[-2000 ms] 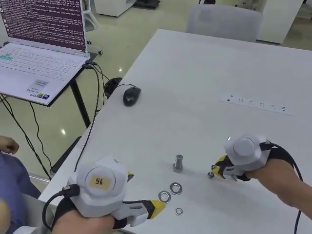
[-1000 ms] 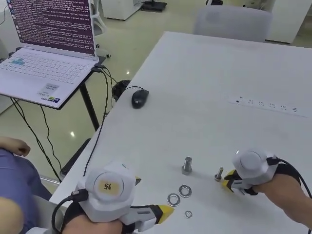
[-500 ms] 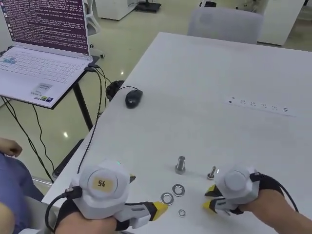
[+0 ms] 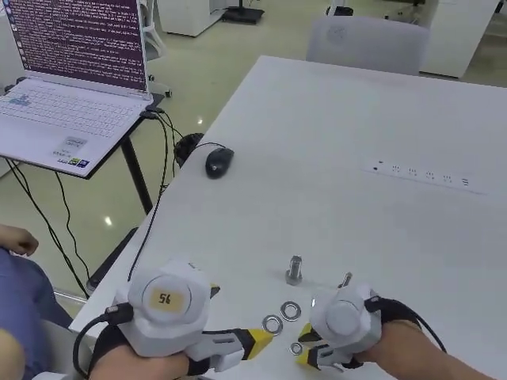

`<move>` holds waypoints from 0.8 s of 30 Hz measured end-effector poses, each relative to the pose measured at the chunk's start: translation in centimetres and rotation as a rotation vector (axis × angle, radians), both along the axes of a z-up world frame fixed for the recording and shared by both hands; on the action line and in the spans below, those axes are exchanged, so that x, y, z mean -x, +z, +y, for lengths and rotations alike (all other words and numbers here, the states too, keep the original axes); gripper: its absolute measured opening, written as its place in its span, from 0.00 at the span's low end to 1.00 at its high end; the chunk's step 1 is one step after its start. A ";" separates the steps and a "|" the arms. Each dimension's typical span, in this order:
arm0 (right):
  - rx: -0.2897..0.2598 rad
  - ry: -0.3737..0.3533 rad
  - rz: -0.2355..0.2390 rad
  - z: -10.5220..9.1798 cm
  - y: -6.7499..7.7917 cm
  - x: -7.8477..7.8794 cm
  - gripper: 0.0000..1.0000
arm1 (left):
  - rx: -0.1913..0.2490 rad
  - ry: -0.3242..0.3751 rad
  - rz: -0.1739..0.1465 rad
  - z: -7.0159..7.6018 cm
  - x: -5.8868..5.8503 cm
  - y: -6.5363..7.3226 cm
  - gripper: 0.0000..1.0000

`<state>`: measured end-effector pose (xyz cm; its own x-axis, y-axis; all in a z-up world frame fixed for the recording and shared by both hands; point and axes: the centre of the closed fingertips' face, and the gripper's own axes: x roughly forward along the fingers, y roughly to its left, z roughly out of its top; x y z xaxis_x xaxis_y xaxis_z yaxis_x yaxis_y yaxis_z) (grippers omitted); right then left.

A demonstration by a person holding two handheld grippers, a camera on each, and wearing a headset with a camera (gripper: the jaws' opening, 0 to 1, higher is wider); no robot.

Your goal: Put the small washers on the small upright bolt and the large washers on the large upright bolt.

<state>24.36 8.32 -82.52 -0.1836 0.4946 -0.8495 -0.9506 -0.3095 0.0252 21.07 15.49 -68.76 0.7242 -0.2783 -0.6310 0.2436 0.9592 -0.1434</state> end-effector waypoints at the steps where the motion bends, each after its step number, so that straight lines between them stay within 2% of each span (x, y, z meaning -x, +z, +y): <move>1: 0.001 0.004 -0.001 0.0 0.0 0.0 0.20 | 0.001 0.000 -0.001 0.0 0.0 0.0 0.62; 8: 0.013 0.020 -0.033 0.2 0.0 -0.4 0.15 | 0.001 0.001 -0.005 0.0 -0.1 0.2 0.62; 24: 0.014 0.038 -0.052 0.5 0.0 -0.1 0.16 | 0.003 -0.002 -0.004 -0.2 -0.2 0.2 0.62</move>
